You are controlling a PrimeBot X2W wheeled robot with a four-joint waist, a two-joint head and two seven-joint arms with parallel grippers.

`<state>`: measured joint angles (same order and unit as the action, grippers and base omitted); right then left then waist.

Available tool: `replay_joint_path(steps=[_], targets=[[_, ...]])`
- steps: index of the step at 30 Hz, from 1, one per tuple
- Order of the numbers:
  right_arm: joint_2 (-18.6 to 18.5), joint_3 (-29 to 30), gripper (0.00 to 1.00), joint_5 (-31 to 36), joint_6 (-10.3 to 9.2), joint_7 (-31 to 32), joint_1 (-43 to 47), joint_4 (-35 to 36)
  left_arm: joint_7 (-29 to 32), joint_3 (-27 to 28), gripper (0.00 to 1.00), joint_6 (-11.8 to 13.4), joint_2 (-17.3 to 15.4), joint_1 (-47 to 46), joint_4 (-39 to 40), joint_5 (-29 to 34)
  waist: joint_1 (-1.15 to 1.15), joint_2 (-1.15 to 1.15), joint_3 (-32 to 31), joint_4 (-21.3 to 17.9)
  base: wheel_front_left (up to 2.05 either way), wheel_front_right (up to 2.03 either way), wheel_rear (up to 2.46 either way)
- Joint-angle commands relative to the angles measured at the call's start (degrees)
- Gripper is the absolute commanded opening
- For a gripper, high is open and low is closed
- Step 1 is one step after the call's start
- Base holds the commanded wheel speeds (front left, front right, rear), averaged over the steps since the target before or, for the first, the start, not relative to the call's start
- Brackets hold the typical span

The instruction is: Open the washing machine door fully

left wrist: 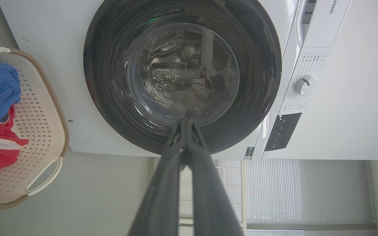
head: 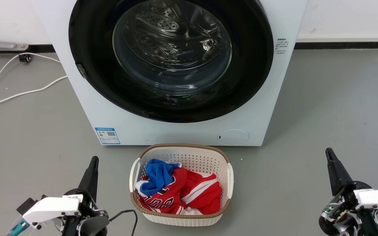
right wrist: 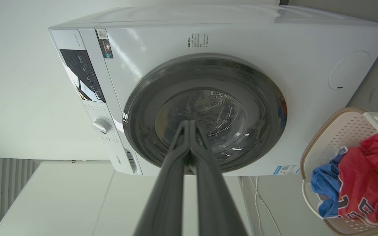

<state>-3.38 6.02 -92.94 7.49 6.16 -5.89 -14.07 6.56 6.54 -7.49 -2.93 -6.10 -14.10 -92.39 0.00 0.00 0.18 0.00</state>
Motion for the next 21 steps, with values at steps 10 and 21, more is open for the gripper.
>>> replay_joint_path(steps=[10,21], targets=[[0.26,0.13,0.00,0.31,0.00,0.23,-0.71,-0.06,0.15,0.11,0.00,-0.14,0.14,-0.35,0.02,-0.03,0.00,0.00,0.00,0.00,0.00,0.00,0.00],[0.23,-0.07,1.00,0.37,-0.01,-0.45,1.81,-1.67,-0.53,-0.59,1.00,0.01,0.11,1.71,-1.66,0.21,0.00,0.00,0.00,0.00,0.00,0.00,0.00]])
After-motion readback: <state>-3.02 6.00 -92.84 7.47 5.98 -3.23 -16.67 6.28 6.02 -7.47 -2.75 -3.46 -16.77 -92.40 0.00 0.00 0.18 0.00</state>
